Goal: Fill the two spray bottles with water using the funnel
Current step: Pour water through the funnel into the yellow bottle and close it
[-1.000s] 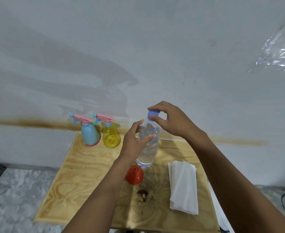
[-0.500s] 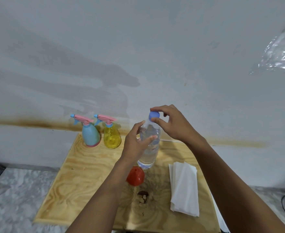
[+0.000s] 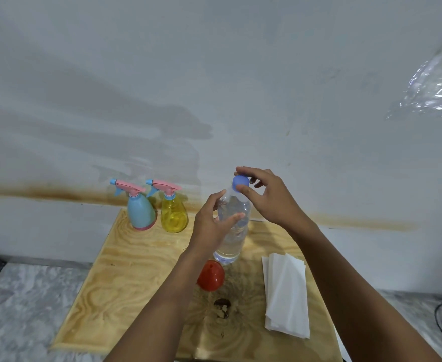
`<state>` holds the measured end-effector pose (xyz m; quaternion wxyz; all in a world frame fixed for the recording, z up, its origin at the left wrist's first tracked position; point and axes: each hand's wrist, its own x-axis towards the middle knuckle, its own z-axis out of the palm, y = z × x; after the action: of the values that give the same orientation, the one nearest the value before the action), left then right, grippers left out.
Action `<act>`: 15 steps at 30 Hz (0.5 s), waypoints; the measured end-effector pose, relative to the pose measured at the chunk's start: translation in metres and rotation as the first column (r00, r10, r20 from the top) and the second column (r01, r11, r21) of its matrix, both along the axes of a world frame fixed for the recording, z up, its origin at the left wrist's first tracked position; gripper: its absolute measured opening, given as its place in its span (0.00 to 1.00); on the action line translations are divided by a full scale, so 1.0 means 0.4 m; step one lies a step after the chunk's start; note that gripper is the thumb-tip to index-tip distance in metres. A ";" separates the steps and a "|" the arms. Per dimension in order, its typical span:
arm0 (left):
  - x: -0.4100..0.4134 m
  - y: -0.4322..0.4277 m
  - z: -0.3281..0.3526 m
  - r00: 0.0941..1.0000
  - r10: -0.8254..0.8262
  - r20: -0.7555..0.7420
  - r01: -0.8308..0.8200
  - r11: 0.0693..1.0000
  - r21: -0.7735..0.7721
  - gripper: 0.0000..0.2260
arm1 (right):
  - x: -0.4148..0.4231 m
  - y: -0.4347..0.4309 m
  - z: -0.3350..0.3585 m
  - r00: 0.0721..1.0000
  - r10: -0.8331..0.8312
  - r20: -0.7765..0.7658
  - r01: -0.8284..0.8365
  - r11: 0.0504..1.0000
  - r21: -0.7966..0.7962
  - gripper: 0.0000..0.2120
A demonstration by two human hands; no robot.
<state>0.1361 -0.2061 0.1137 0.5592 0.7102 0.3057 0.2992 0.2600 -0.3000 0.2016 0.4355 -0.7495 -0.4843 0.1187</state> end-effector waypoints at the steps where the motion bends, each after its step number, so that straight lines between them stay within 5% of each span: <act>1: 0.000 0.000 0.000 1.000 0.003 0.001 -0.003 1.000 -0.002 0.29 | -0.001 0.003 0.001 1.000 -0.008 0.001 0.008 1.000 -0.014 0.15; 12: -0.002 -0.003 -0.004 1.000 -0.010 0.009 0.010 1.000 -0.001 0.28 | -0.047 0.040 -0.042 0.978 -0.208 -0.009 0.208 0.977 0.037 0.16; 15: -0.002 -0.002 0.005 0.999 -0.046 -0.029 0.047 0.999 0.006 0.29 | -0.053 0.021 -0.061 0.972 -0.199 -0.124 0.209 0.975 0.073 0.18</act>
<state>0.1355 -0.2070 0.1156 0.5594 0.7230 0.2961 0.2769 0.2388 -0.2914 0.1771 0.5044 -0.7678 -0.3832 0.0959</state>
